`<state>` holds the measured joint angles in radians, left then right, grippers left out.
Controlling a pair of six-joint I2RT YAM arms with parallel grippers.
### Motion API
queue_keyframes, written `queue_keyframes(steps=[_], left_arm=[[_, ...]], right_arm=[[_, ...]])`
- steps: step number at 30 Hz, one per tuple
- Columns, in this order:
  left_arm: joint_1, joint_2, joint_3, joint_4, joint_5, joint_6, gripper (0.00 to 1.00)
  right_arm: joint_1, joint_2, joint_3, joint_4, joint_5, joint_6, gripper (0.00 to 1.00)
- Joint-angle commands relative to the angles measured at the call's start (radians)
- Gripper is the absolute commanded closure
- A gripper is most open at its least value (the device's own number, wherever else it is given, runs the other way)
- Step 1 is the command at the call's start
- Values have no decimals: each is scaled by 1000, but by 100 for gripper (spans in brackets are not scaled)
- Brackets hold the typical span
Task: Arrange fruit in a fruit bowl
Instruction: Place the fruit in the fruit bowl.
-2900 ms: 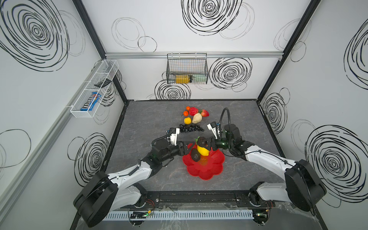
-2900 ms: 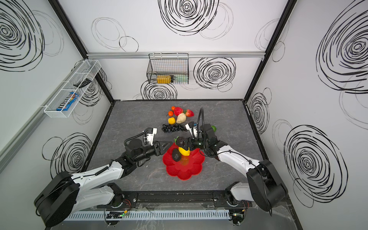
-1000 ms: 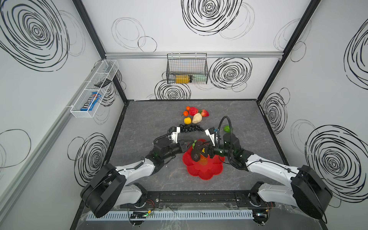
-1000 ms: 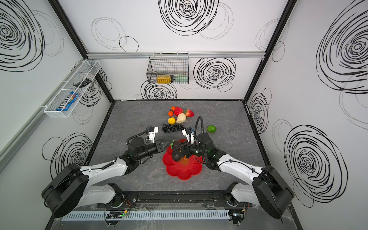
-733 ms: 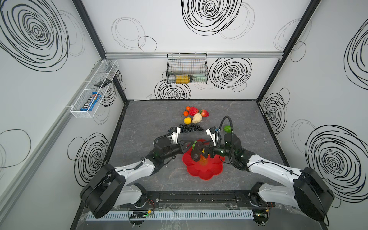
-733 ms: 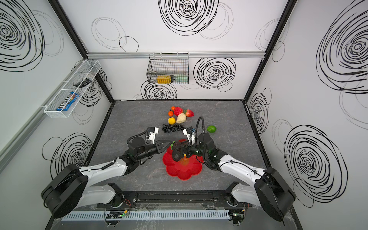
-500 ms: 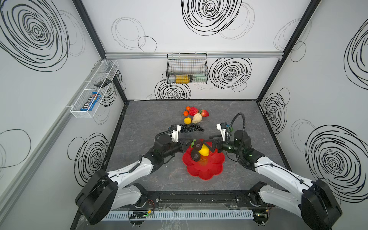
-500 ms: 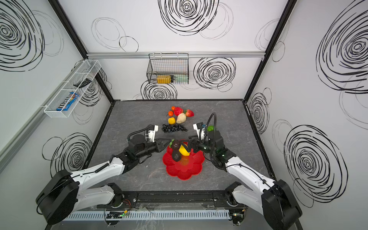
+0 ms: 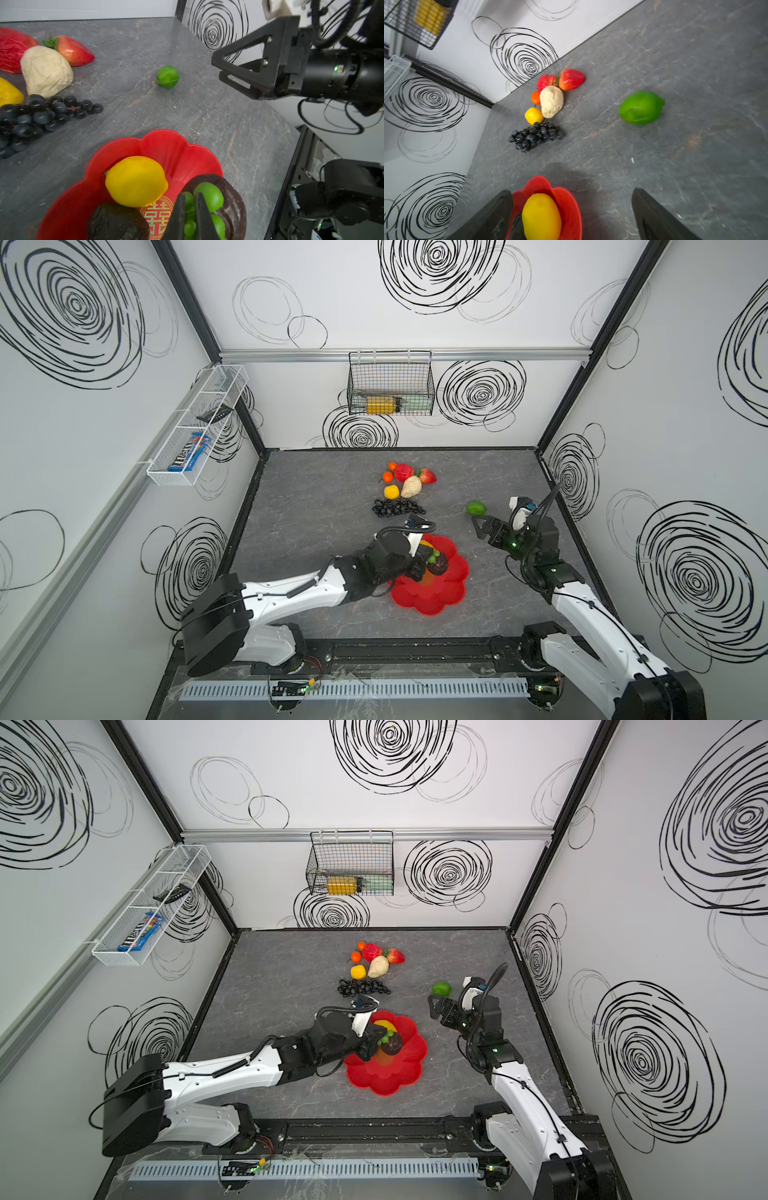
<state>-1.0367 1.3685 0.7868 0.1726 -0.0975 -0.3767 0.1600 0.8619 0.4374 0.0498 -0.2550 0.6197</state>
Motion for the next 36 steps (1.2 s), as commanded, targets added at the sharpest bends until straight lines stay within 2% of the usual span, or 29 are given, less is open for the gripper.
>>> queue_keyframes(steps=[1, 6, 13, 22, 31, 36], left_arm=[[-62, 83, 84, -37, -153, 129, 92], [-122, 215, 173, -74, -253, 191, 93], [-138, 337, 228, -85, -333, 238, 93], [-140, 422, 271, -75, -355, 262, 93], [-154, 470, 295, -70, -389, 298, 86], [-167, 476, 307, -75, -388, 308, 74]], right_arm=[[-38, -37, -24, -30, -13, 37, 6], [-49, -52, -31, -36, -12, 28, 5], [-28, -62, -47, -21, -3, 28, 5], [-15, -70, -61, -14, 1, 28, 4], [-13, -75, -73, -8, -4, 28, 4], [-14, -75, -75, -6, -7, 29, 3]])
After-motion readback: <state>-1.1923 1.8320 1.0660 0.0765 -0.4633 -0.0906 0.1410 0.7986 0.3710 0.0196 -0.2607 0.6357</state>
